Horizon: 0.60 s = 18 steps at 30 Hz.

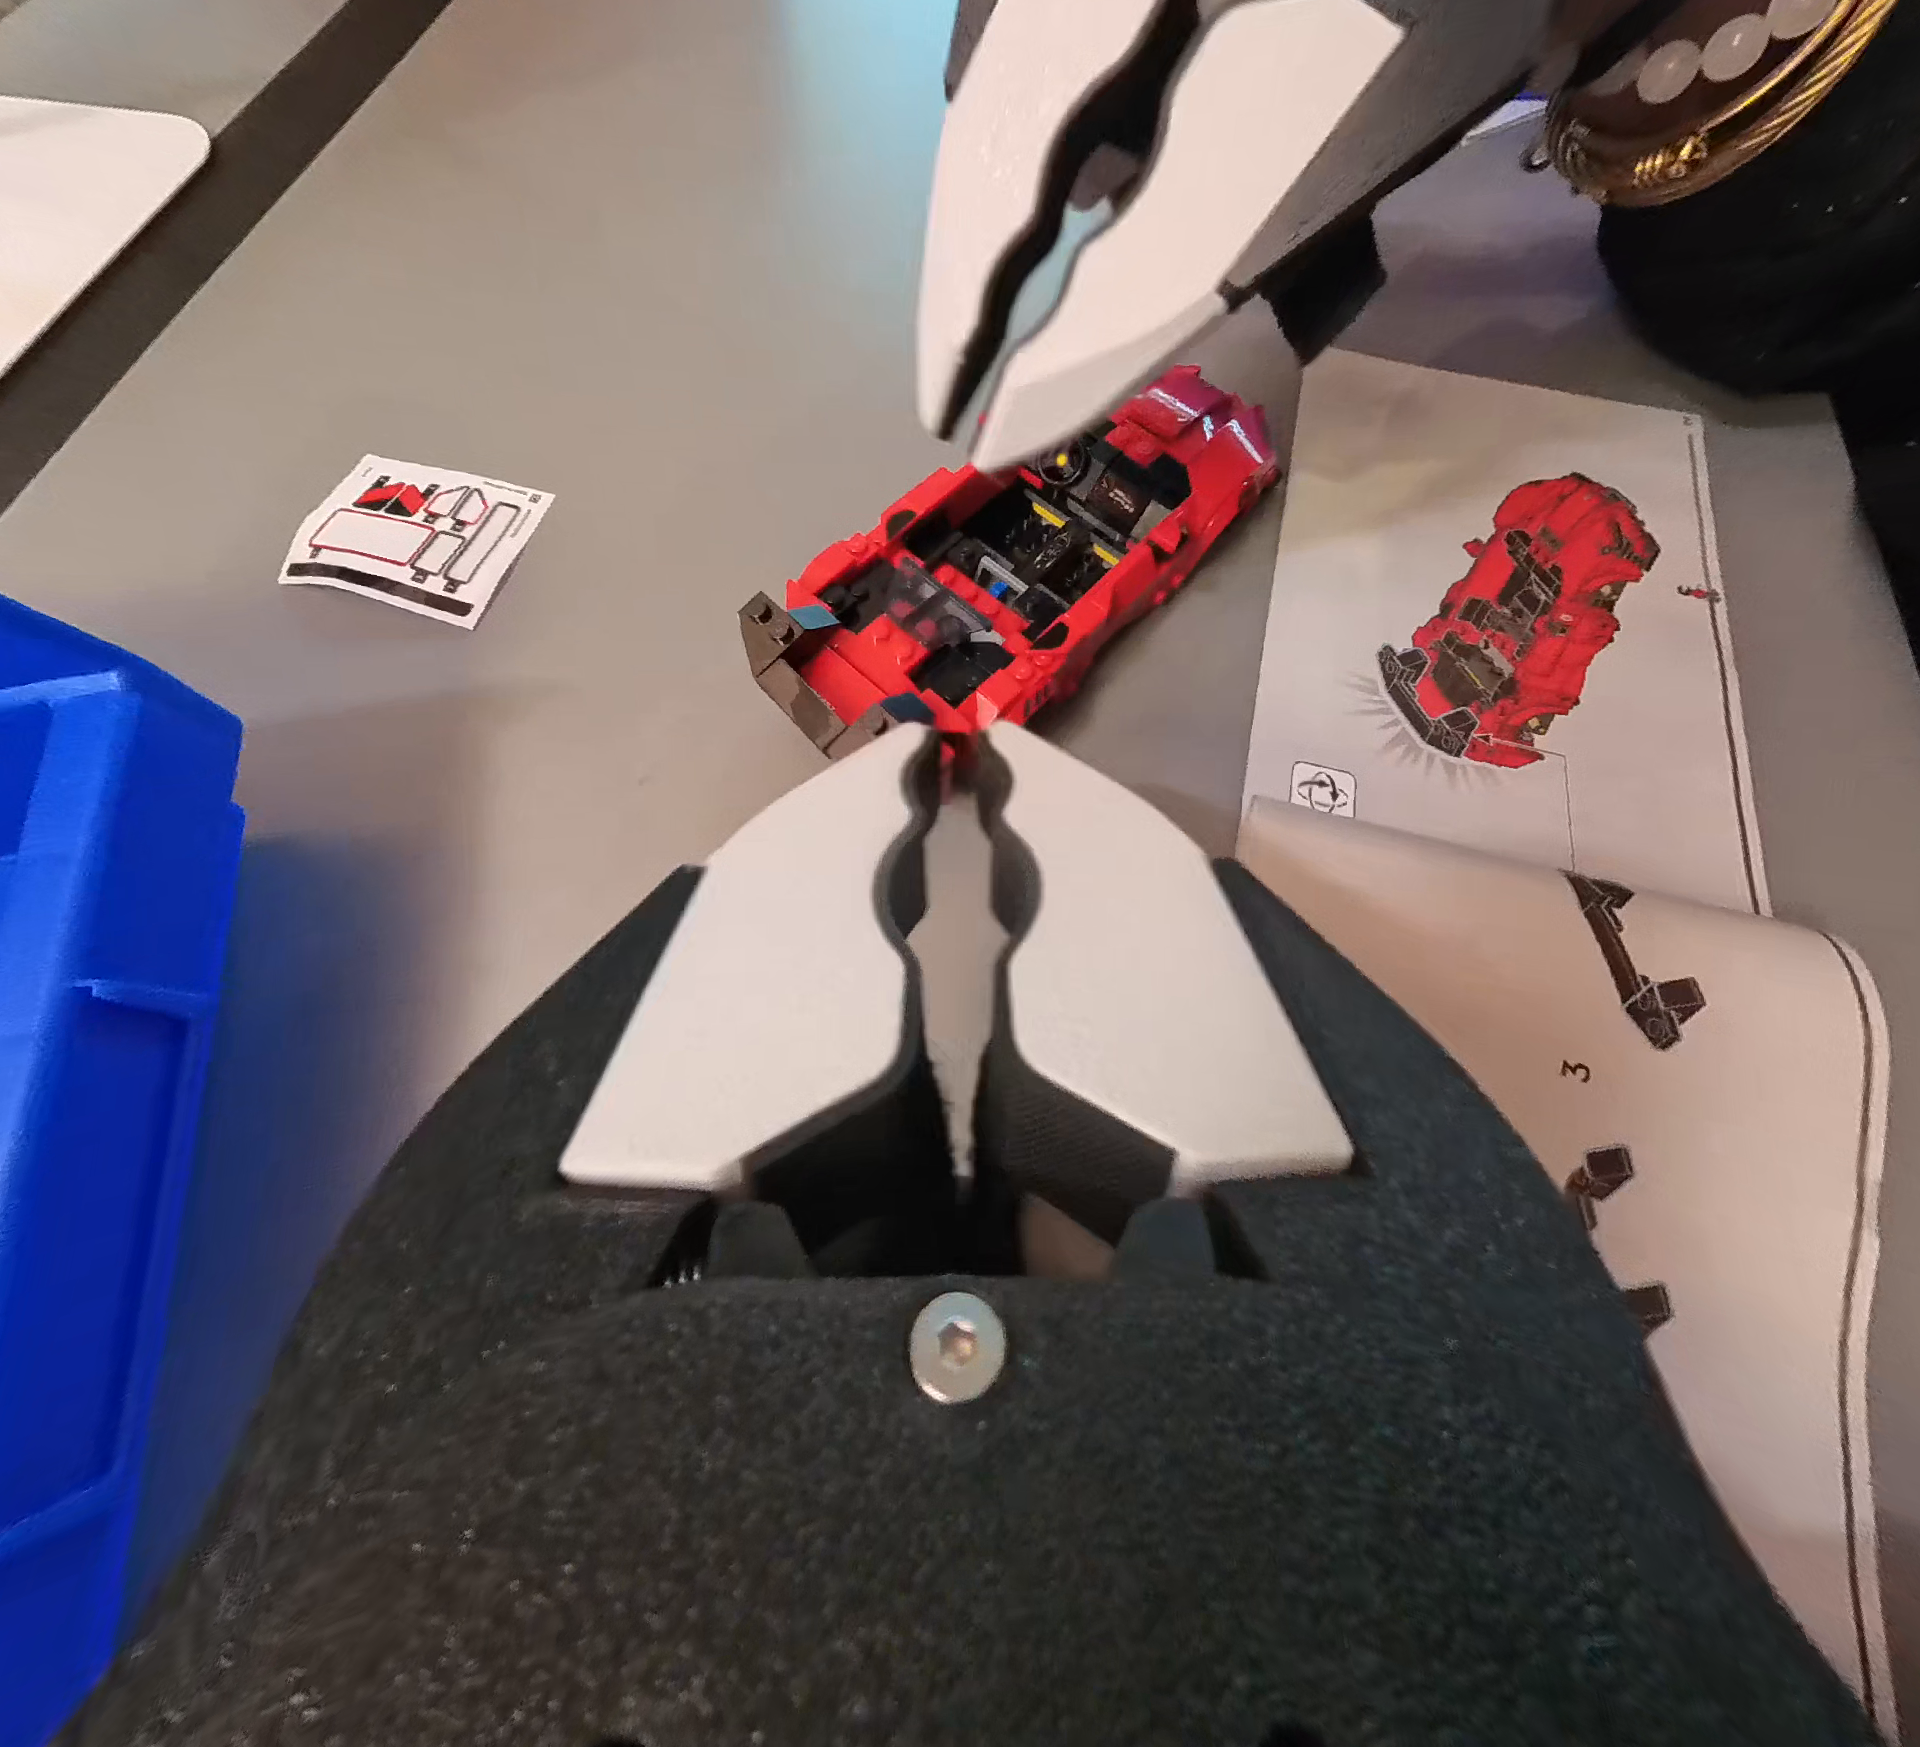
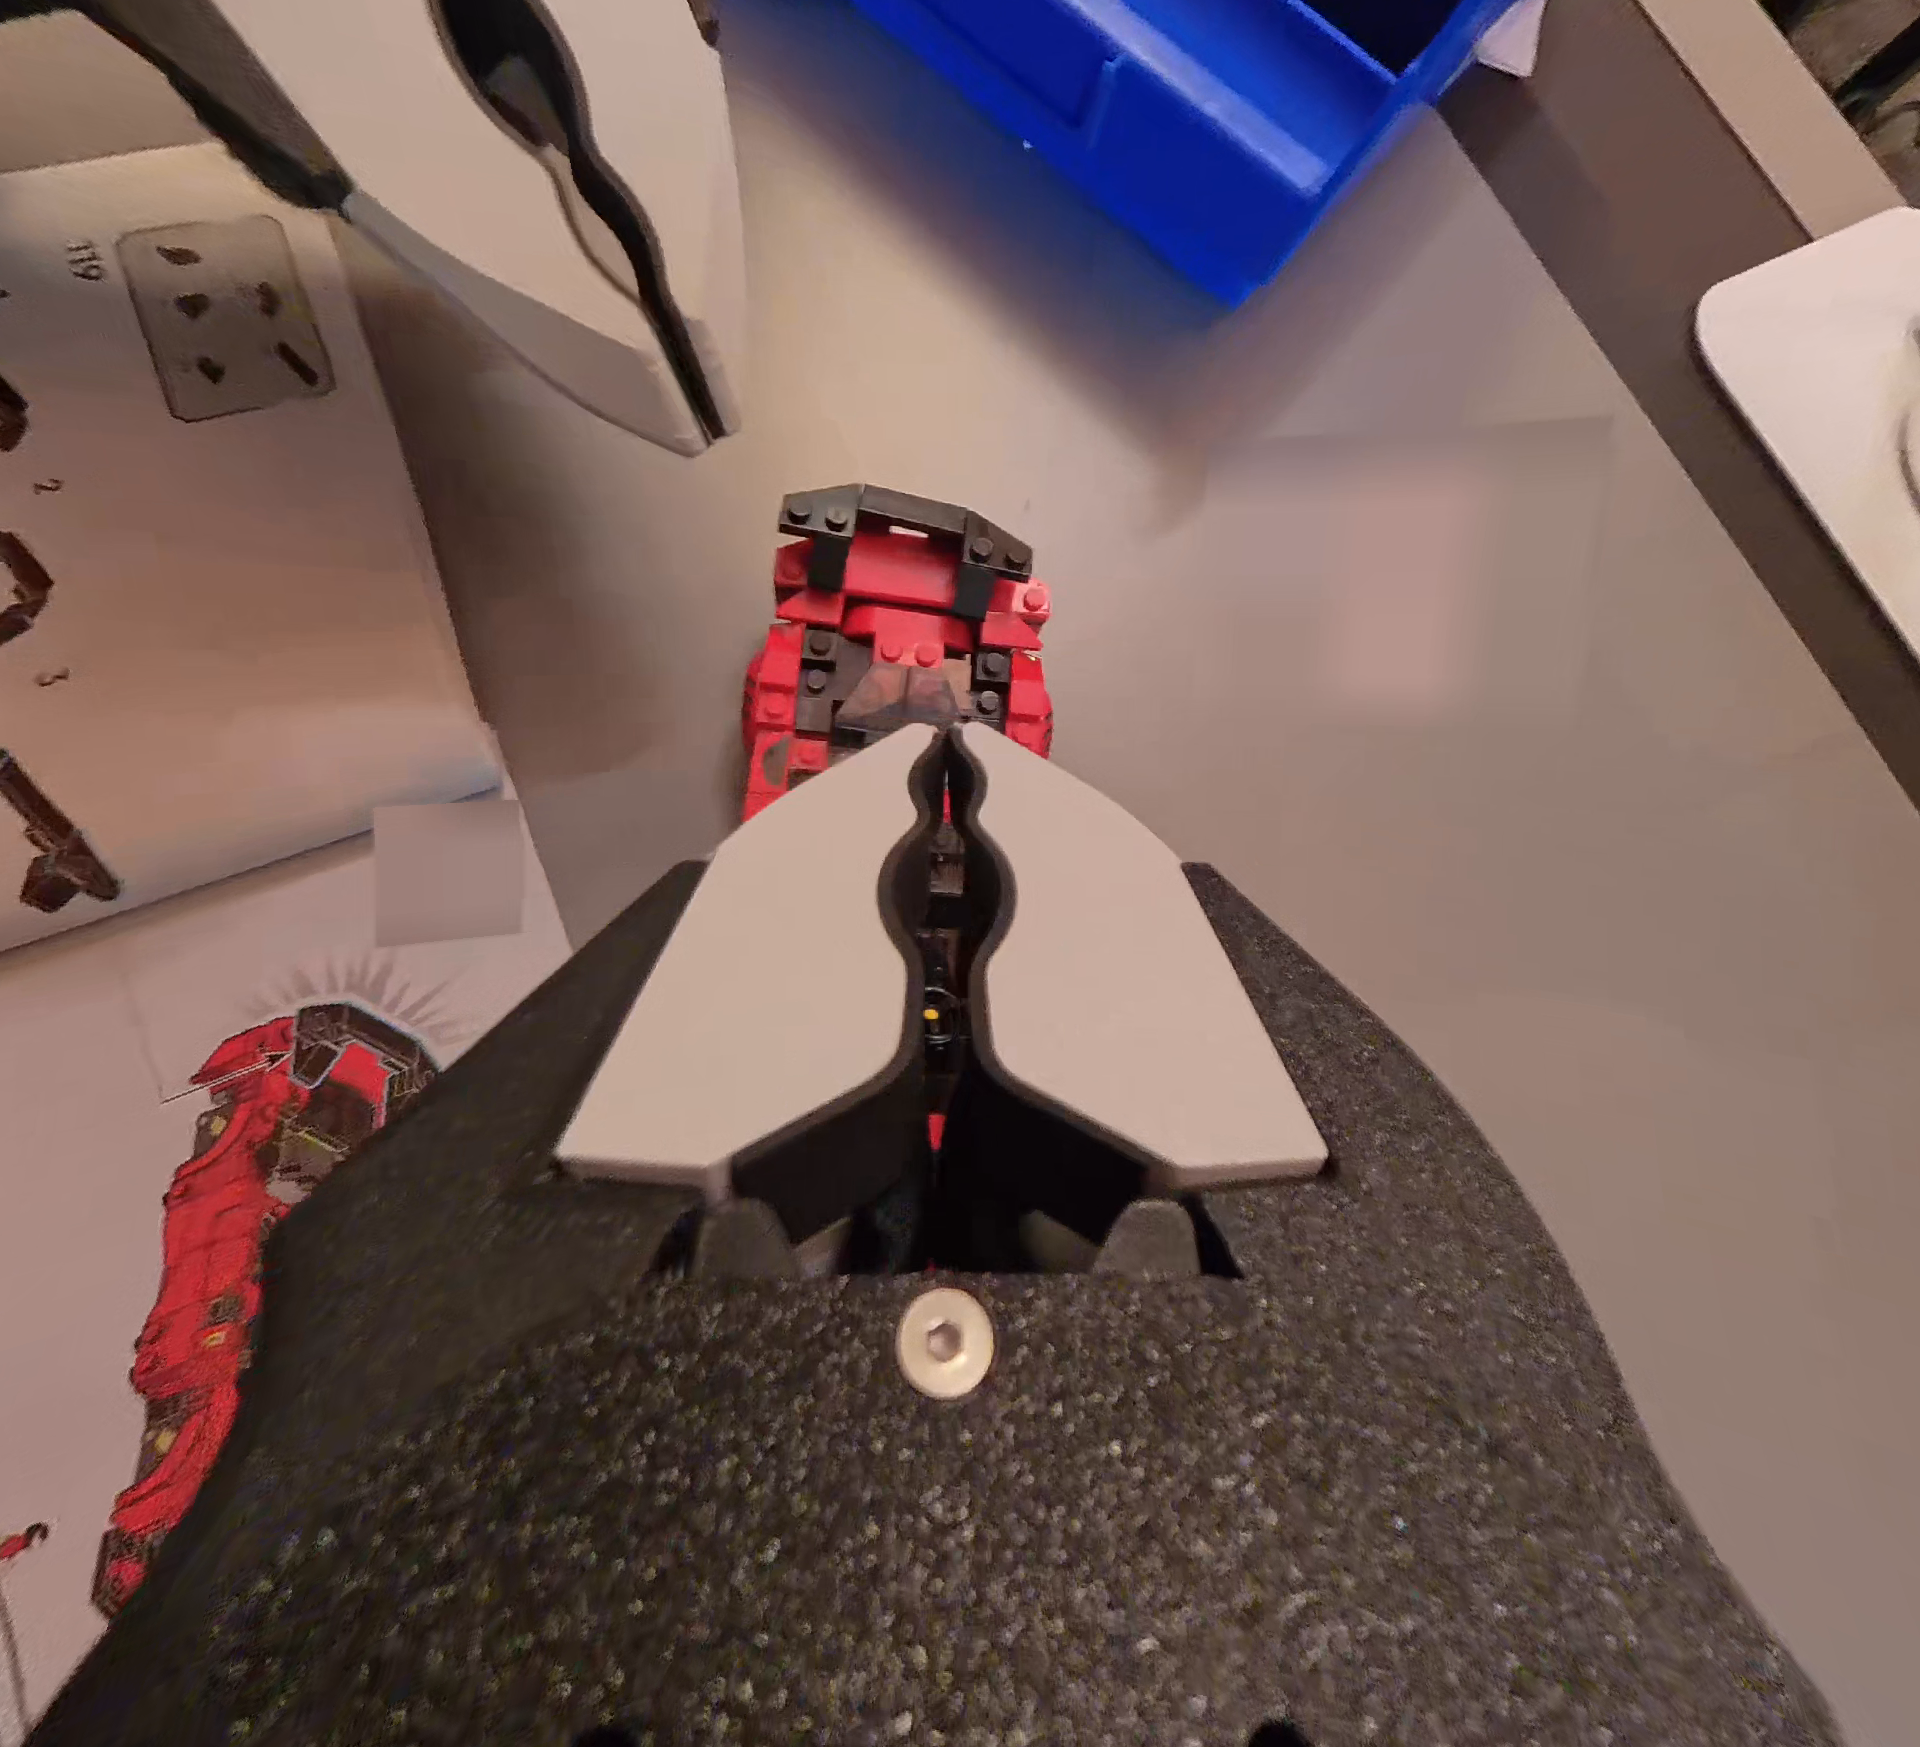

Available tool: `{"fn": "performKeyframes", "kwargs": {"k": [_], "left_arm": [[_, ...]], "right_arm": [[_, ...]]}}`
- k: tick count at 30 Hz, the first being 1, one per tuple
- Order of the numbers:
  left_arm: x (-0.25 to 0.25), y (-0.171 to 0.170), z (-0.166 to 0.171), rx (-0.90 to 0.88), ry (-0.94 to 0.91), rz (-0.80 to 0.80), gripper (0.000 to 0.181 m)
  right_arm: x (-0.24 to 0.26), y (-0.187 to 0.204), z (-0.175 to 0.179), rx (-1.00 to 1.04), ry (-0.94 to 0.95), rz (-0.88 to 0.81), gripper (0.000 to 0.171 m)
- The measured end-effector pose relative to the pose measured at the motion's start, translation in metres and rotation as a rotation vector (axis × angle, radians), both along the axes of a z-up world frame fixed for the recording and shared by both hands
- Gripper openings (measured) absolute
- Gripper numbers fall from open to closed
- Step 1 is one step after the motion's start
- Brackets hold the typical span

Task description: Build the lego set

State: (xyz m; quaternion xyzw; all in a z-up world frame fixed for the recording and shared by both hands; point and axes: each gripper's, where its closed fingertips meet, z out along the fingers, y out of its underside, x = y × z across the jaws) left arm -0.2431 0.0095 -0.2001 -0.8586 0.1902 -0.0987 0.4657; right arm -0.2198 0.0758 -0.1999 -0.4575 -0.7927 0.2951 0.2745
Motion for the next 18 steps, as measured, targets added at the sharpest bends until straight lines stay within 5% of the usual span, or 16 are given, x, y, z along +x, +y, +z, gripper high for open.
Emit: {"fn": "performKeyframes", "kwargs": {"k": [2, 3, 4, 5, 6, 18], "left_arm": [[-0.002, 0.003, 0.001, 0.013, -0.018, 0.021, 0.041], [-0.003, 0.005, 0.002, 0.021, -0.030, 0.036, 0.037], [-0.003, 0.004, 0.002, 0.019, -0.041, 0.033, 0.033], [0.000, 0.001, 0.002, 0.013, -0.047, 0.004, 0.000], [0.001, -0.001, 0.002, 0.013, -0.039, -0.015, 0.000], [0.004, -0.002, -0.004, -0.025, -0.012, -0.031, 0.000]], "right_arm": [[-0.002, 0.001, -0.001, 0.002, 0.003, -0.016, 0.031], [-0.002, 0.002, -0.001, 0.002, -0.002, -0.025, 0.043], [-0.002, 0.003, -0.002, 0.003, -0.010, -0.027, 0.042], [0.000, 0.001, -0.003, 0.002, -0.014, -0.008, 0.015], [0.001, -0.002, -0.003, -0.007, -0.005, 0.017, 0.000], [0.003, -0.004, -0.012, -0.003, -0.046, 0.017, 0.000]]}}
